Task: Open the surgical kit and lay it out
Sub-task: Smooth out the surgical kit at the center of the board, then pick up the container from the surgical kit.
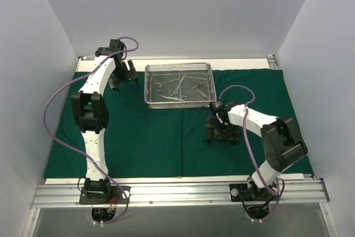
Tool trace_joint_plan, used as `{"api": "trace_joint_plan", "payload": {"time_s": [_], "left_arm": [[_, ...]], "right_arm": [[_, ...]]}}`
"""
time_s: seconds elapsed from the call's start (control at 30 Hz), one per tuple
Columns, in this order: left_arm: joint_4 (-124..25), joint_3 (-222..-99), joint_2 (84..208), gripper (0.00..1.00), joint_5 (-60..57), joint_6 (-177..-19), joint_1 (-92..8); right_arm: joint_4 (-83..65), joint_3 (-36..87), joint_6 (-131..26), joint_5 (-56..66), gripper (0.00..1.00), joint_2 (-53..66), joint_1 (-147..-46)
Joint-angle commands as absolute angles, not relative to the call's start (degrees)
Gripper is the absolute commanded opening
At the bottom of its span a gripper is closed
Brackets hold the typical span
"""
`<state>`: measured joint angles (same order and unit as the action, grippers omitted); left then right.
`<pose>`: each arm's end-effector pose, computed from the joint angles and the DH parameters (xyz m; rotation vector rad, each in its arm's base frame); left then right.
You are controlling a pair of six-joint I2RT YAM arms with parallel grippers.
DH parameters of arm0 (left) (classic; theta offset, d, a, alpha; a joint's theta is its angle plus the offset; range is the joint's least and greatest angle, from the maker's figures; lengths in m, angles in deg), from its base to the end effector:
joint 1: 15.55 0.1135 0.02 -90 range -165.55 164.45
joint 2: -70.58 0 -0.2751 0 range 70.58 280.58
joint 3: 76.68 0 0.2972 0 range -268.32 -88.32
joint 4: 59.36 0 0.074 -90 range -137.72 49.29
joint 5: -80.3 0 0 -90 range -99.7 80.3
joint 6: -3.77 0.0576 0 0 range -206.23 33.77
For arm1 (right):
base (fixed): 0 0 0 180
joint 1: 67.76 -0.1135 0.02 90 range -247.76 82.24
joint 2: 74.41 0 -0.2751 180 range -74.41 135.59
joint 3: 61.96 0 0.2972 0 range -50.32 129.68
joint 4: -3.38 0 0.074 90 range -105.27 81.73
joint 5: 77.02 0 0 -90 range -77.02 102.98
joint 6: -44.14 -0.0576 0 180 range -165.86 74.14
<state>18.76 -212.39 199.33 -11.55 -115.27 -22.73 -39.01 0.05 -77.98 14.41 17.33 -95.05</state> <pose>0.5258 -0.0644 0.2395 -0.5416 2.7648 -0.1021 0.2911 0.1486 0.1159 0.1258 2.8493 0.1914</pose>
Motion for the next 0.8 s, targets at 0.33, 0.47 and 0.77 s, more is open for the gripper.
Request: {"api": "trace_joint_plan", "payload": {"time_s": [0.33, 0.47, 0.77], "left_arm": [[21.1, -218.8, 199.3, 0.94, -11.5, -112.2, -23.2], [19.8, -218.5, 198.7, 0.94, -10.6, -111.5, -23.2], [17.2, -219.7, 200.7, 0.94, -7.3, -112.8, -25.4]], "right_arm": [[-46.8, 8.0, -76.2, 19.0, 1.0, 24.6, -84.6], [-48.8, 12.2, -76.6, 17.9, 1.0, 17.2, -85.9], [-43.4, 34.1, -67.8, 20.3, 1.0, 24.1, -83.4]]}}
